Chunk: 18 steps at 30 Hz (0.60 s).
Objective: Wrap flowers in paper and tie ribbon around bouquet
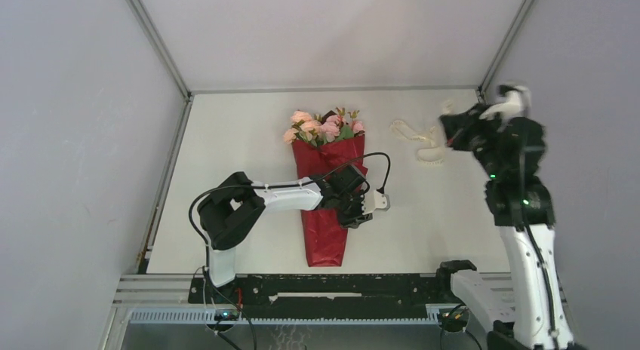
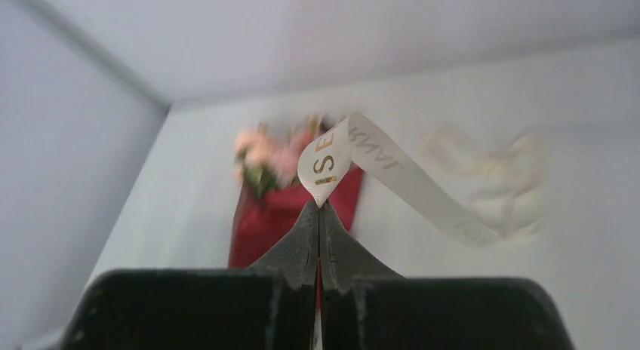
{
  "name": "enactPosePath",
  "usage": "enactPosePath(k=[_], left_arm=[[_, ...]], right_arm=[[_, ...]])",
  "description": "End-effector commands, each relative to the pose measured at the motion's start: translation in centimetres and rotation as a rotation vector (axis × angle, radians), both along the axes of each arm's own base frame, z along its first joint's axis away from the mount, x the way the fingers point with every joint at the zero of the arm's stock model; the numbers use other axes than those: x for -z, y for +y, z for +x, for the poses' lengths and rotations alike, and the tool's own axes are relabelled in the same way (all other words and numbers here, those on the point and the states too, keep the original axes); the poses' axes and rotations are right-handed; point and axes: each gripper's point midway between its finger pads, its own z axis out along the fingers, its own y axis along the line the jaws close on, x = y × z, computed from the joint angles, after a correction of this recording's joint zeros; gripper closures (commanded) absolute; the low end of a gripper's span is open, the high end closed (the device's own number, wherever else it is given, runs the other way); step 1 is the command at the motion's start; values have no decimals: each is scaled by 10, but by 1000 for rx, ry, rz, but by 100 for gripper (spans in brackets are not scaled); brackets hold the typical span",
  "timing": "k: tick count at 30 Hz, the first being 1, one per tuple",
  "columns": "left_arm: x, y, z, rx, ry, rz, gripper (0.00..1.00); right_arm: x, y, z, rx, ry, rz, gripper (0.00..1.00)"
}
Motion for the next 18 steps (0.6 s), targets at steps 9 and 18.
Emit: enactPosePath(k=[9,18], left_arm=[[39,31,-22,-8,107,149,55],[39,31,-21,-10,107,149,56]], right_arm=[[289,117,-28,-220,811,93,98],[309,108,-8,-284,893,143,38]])
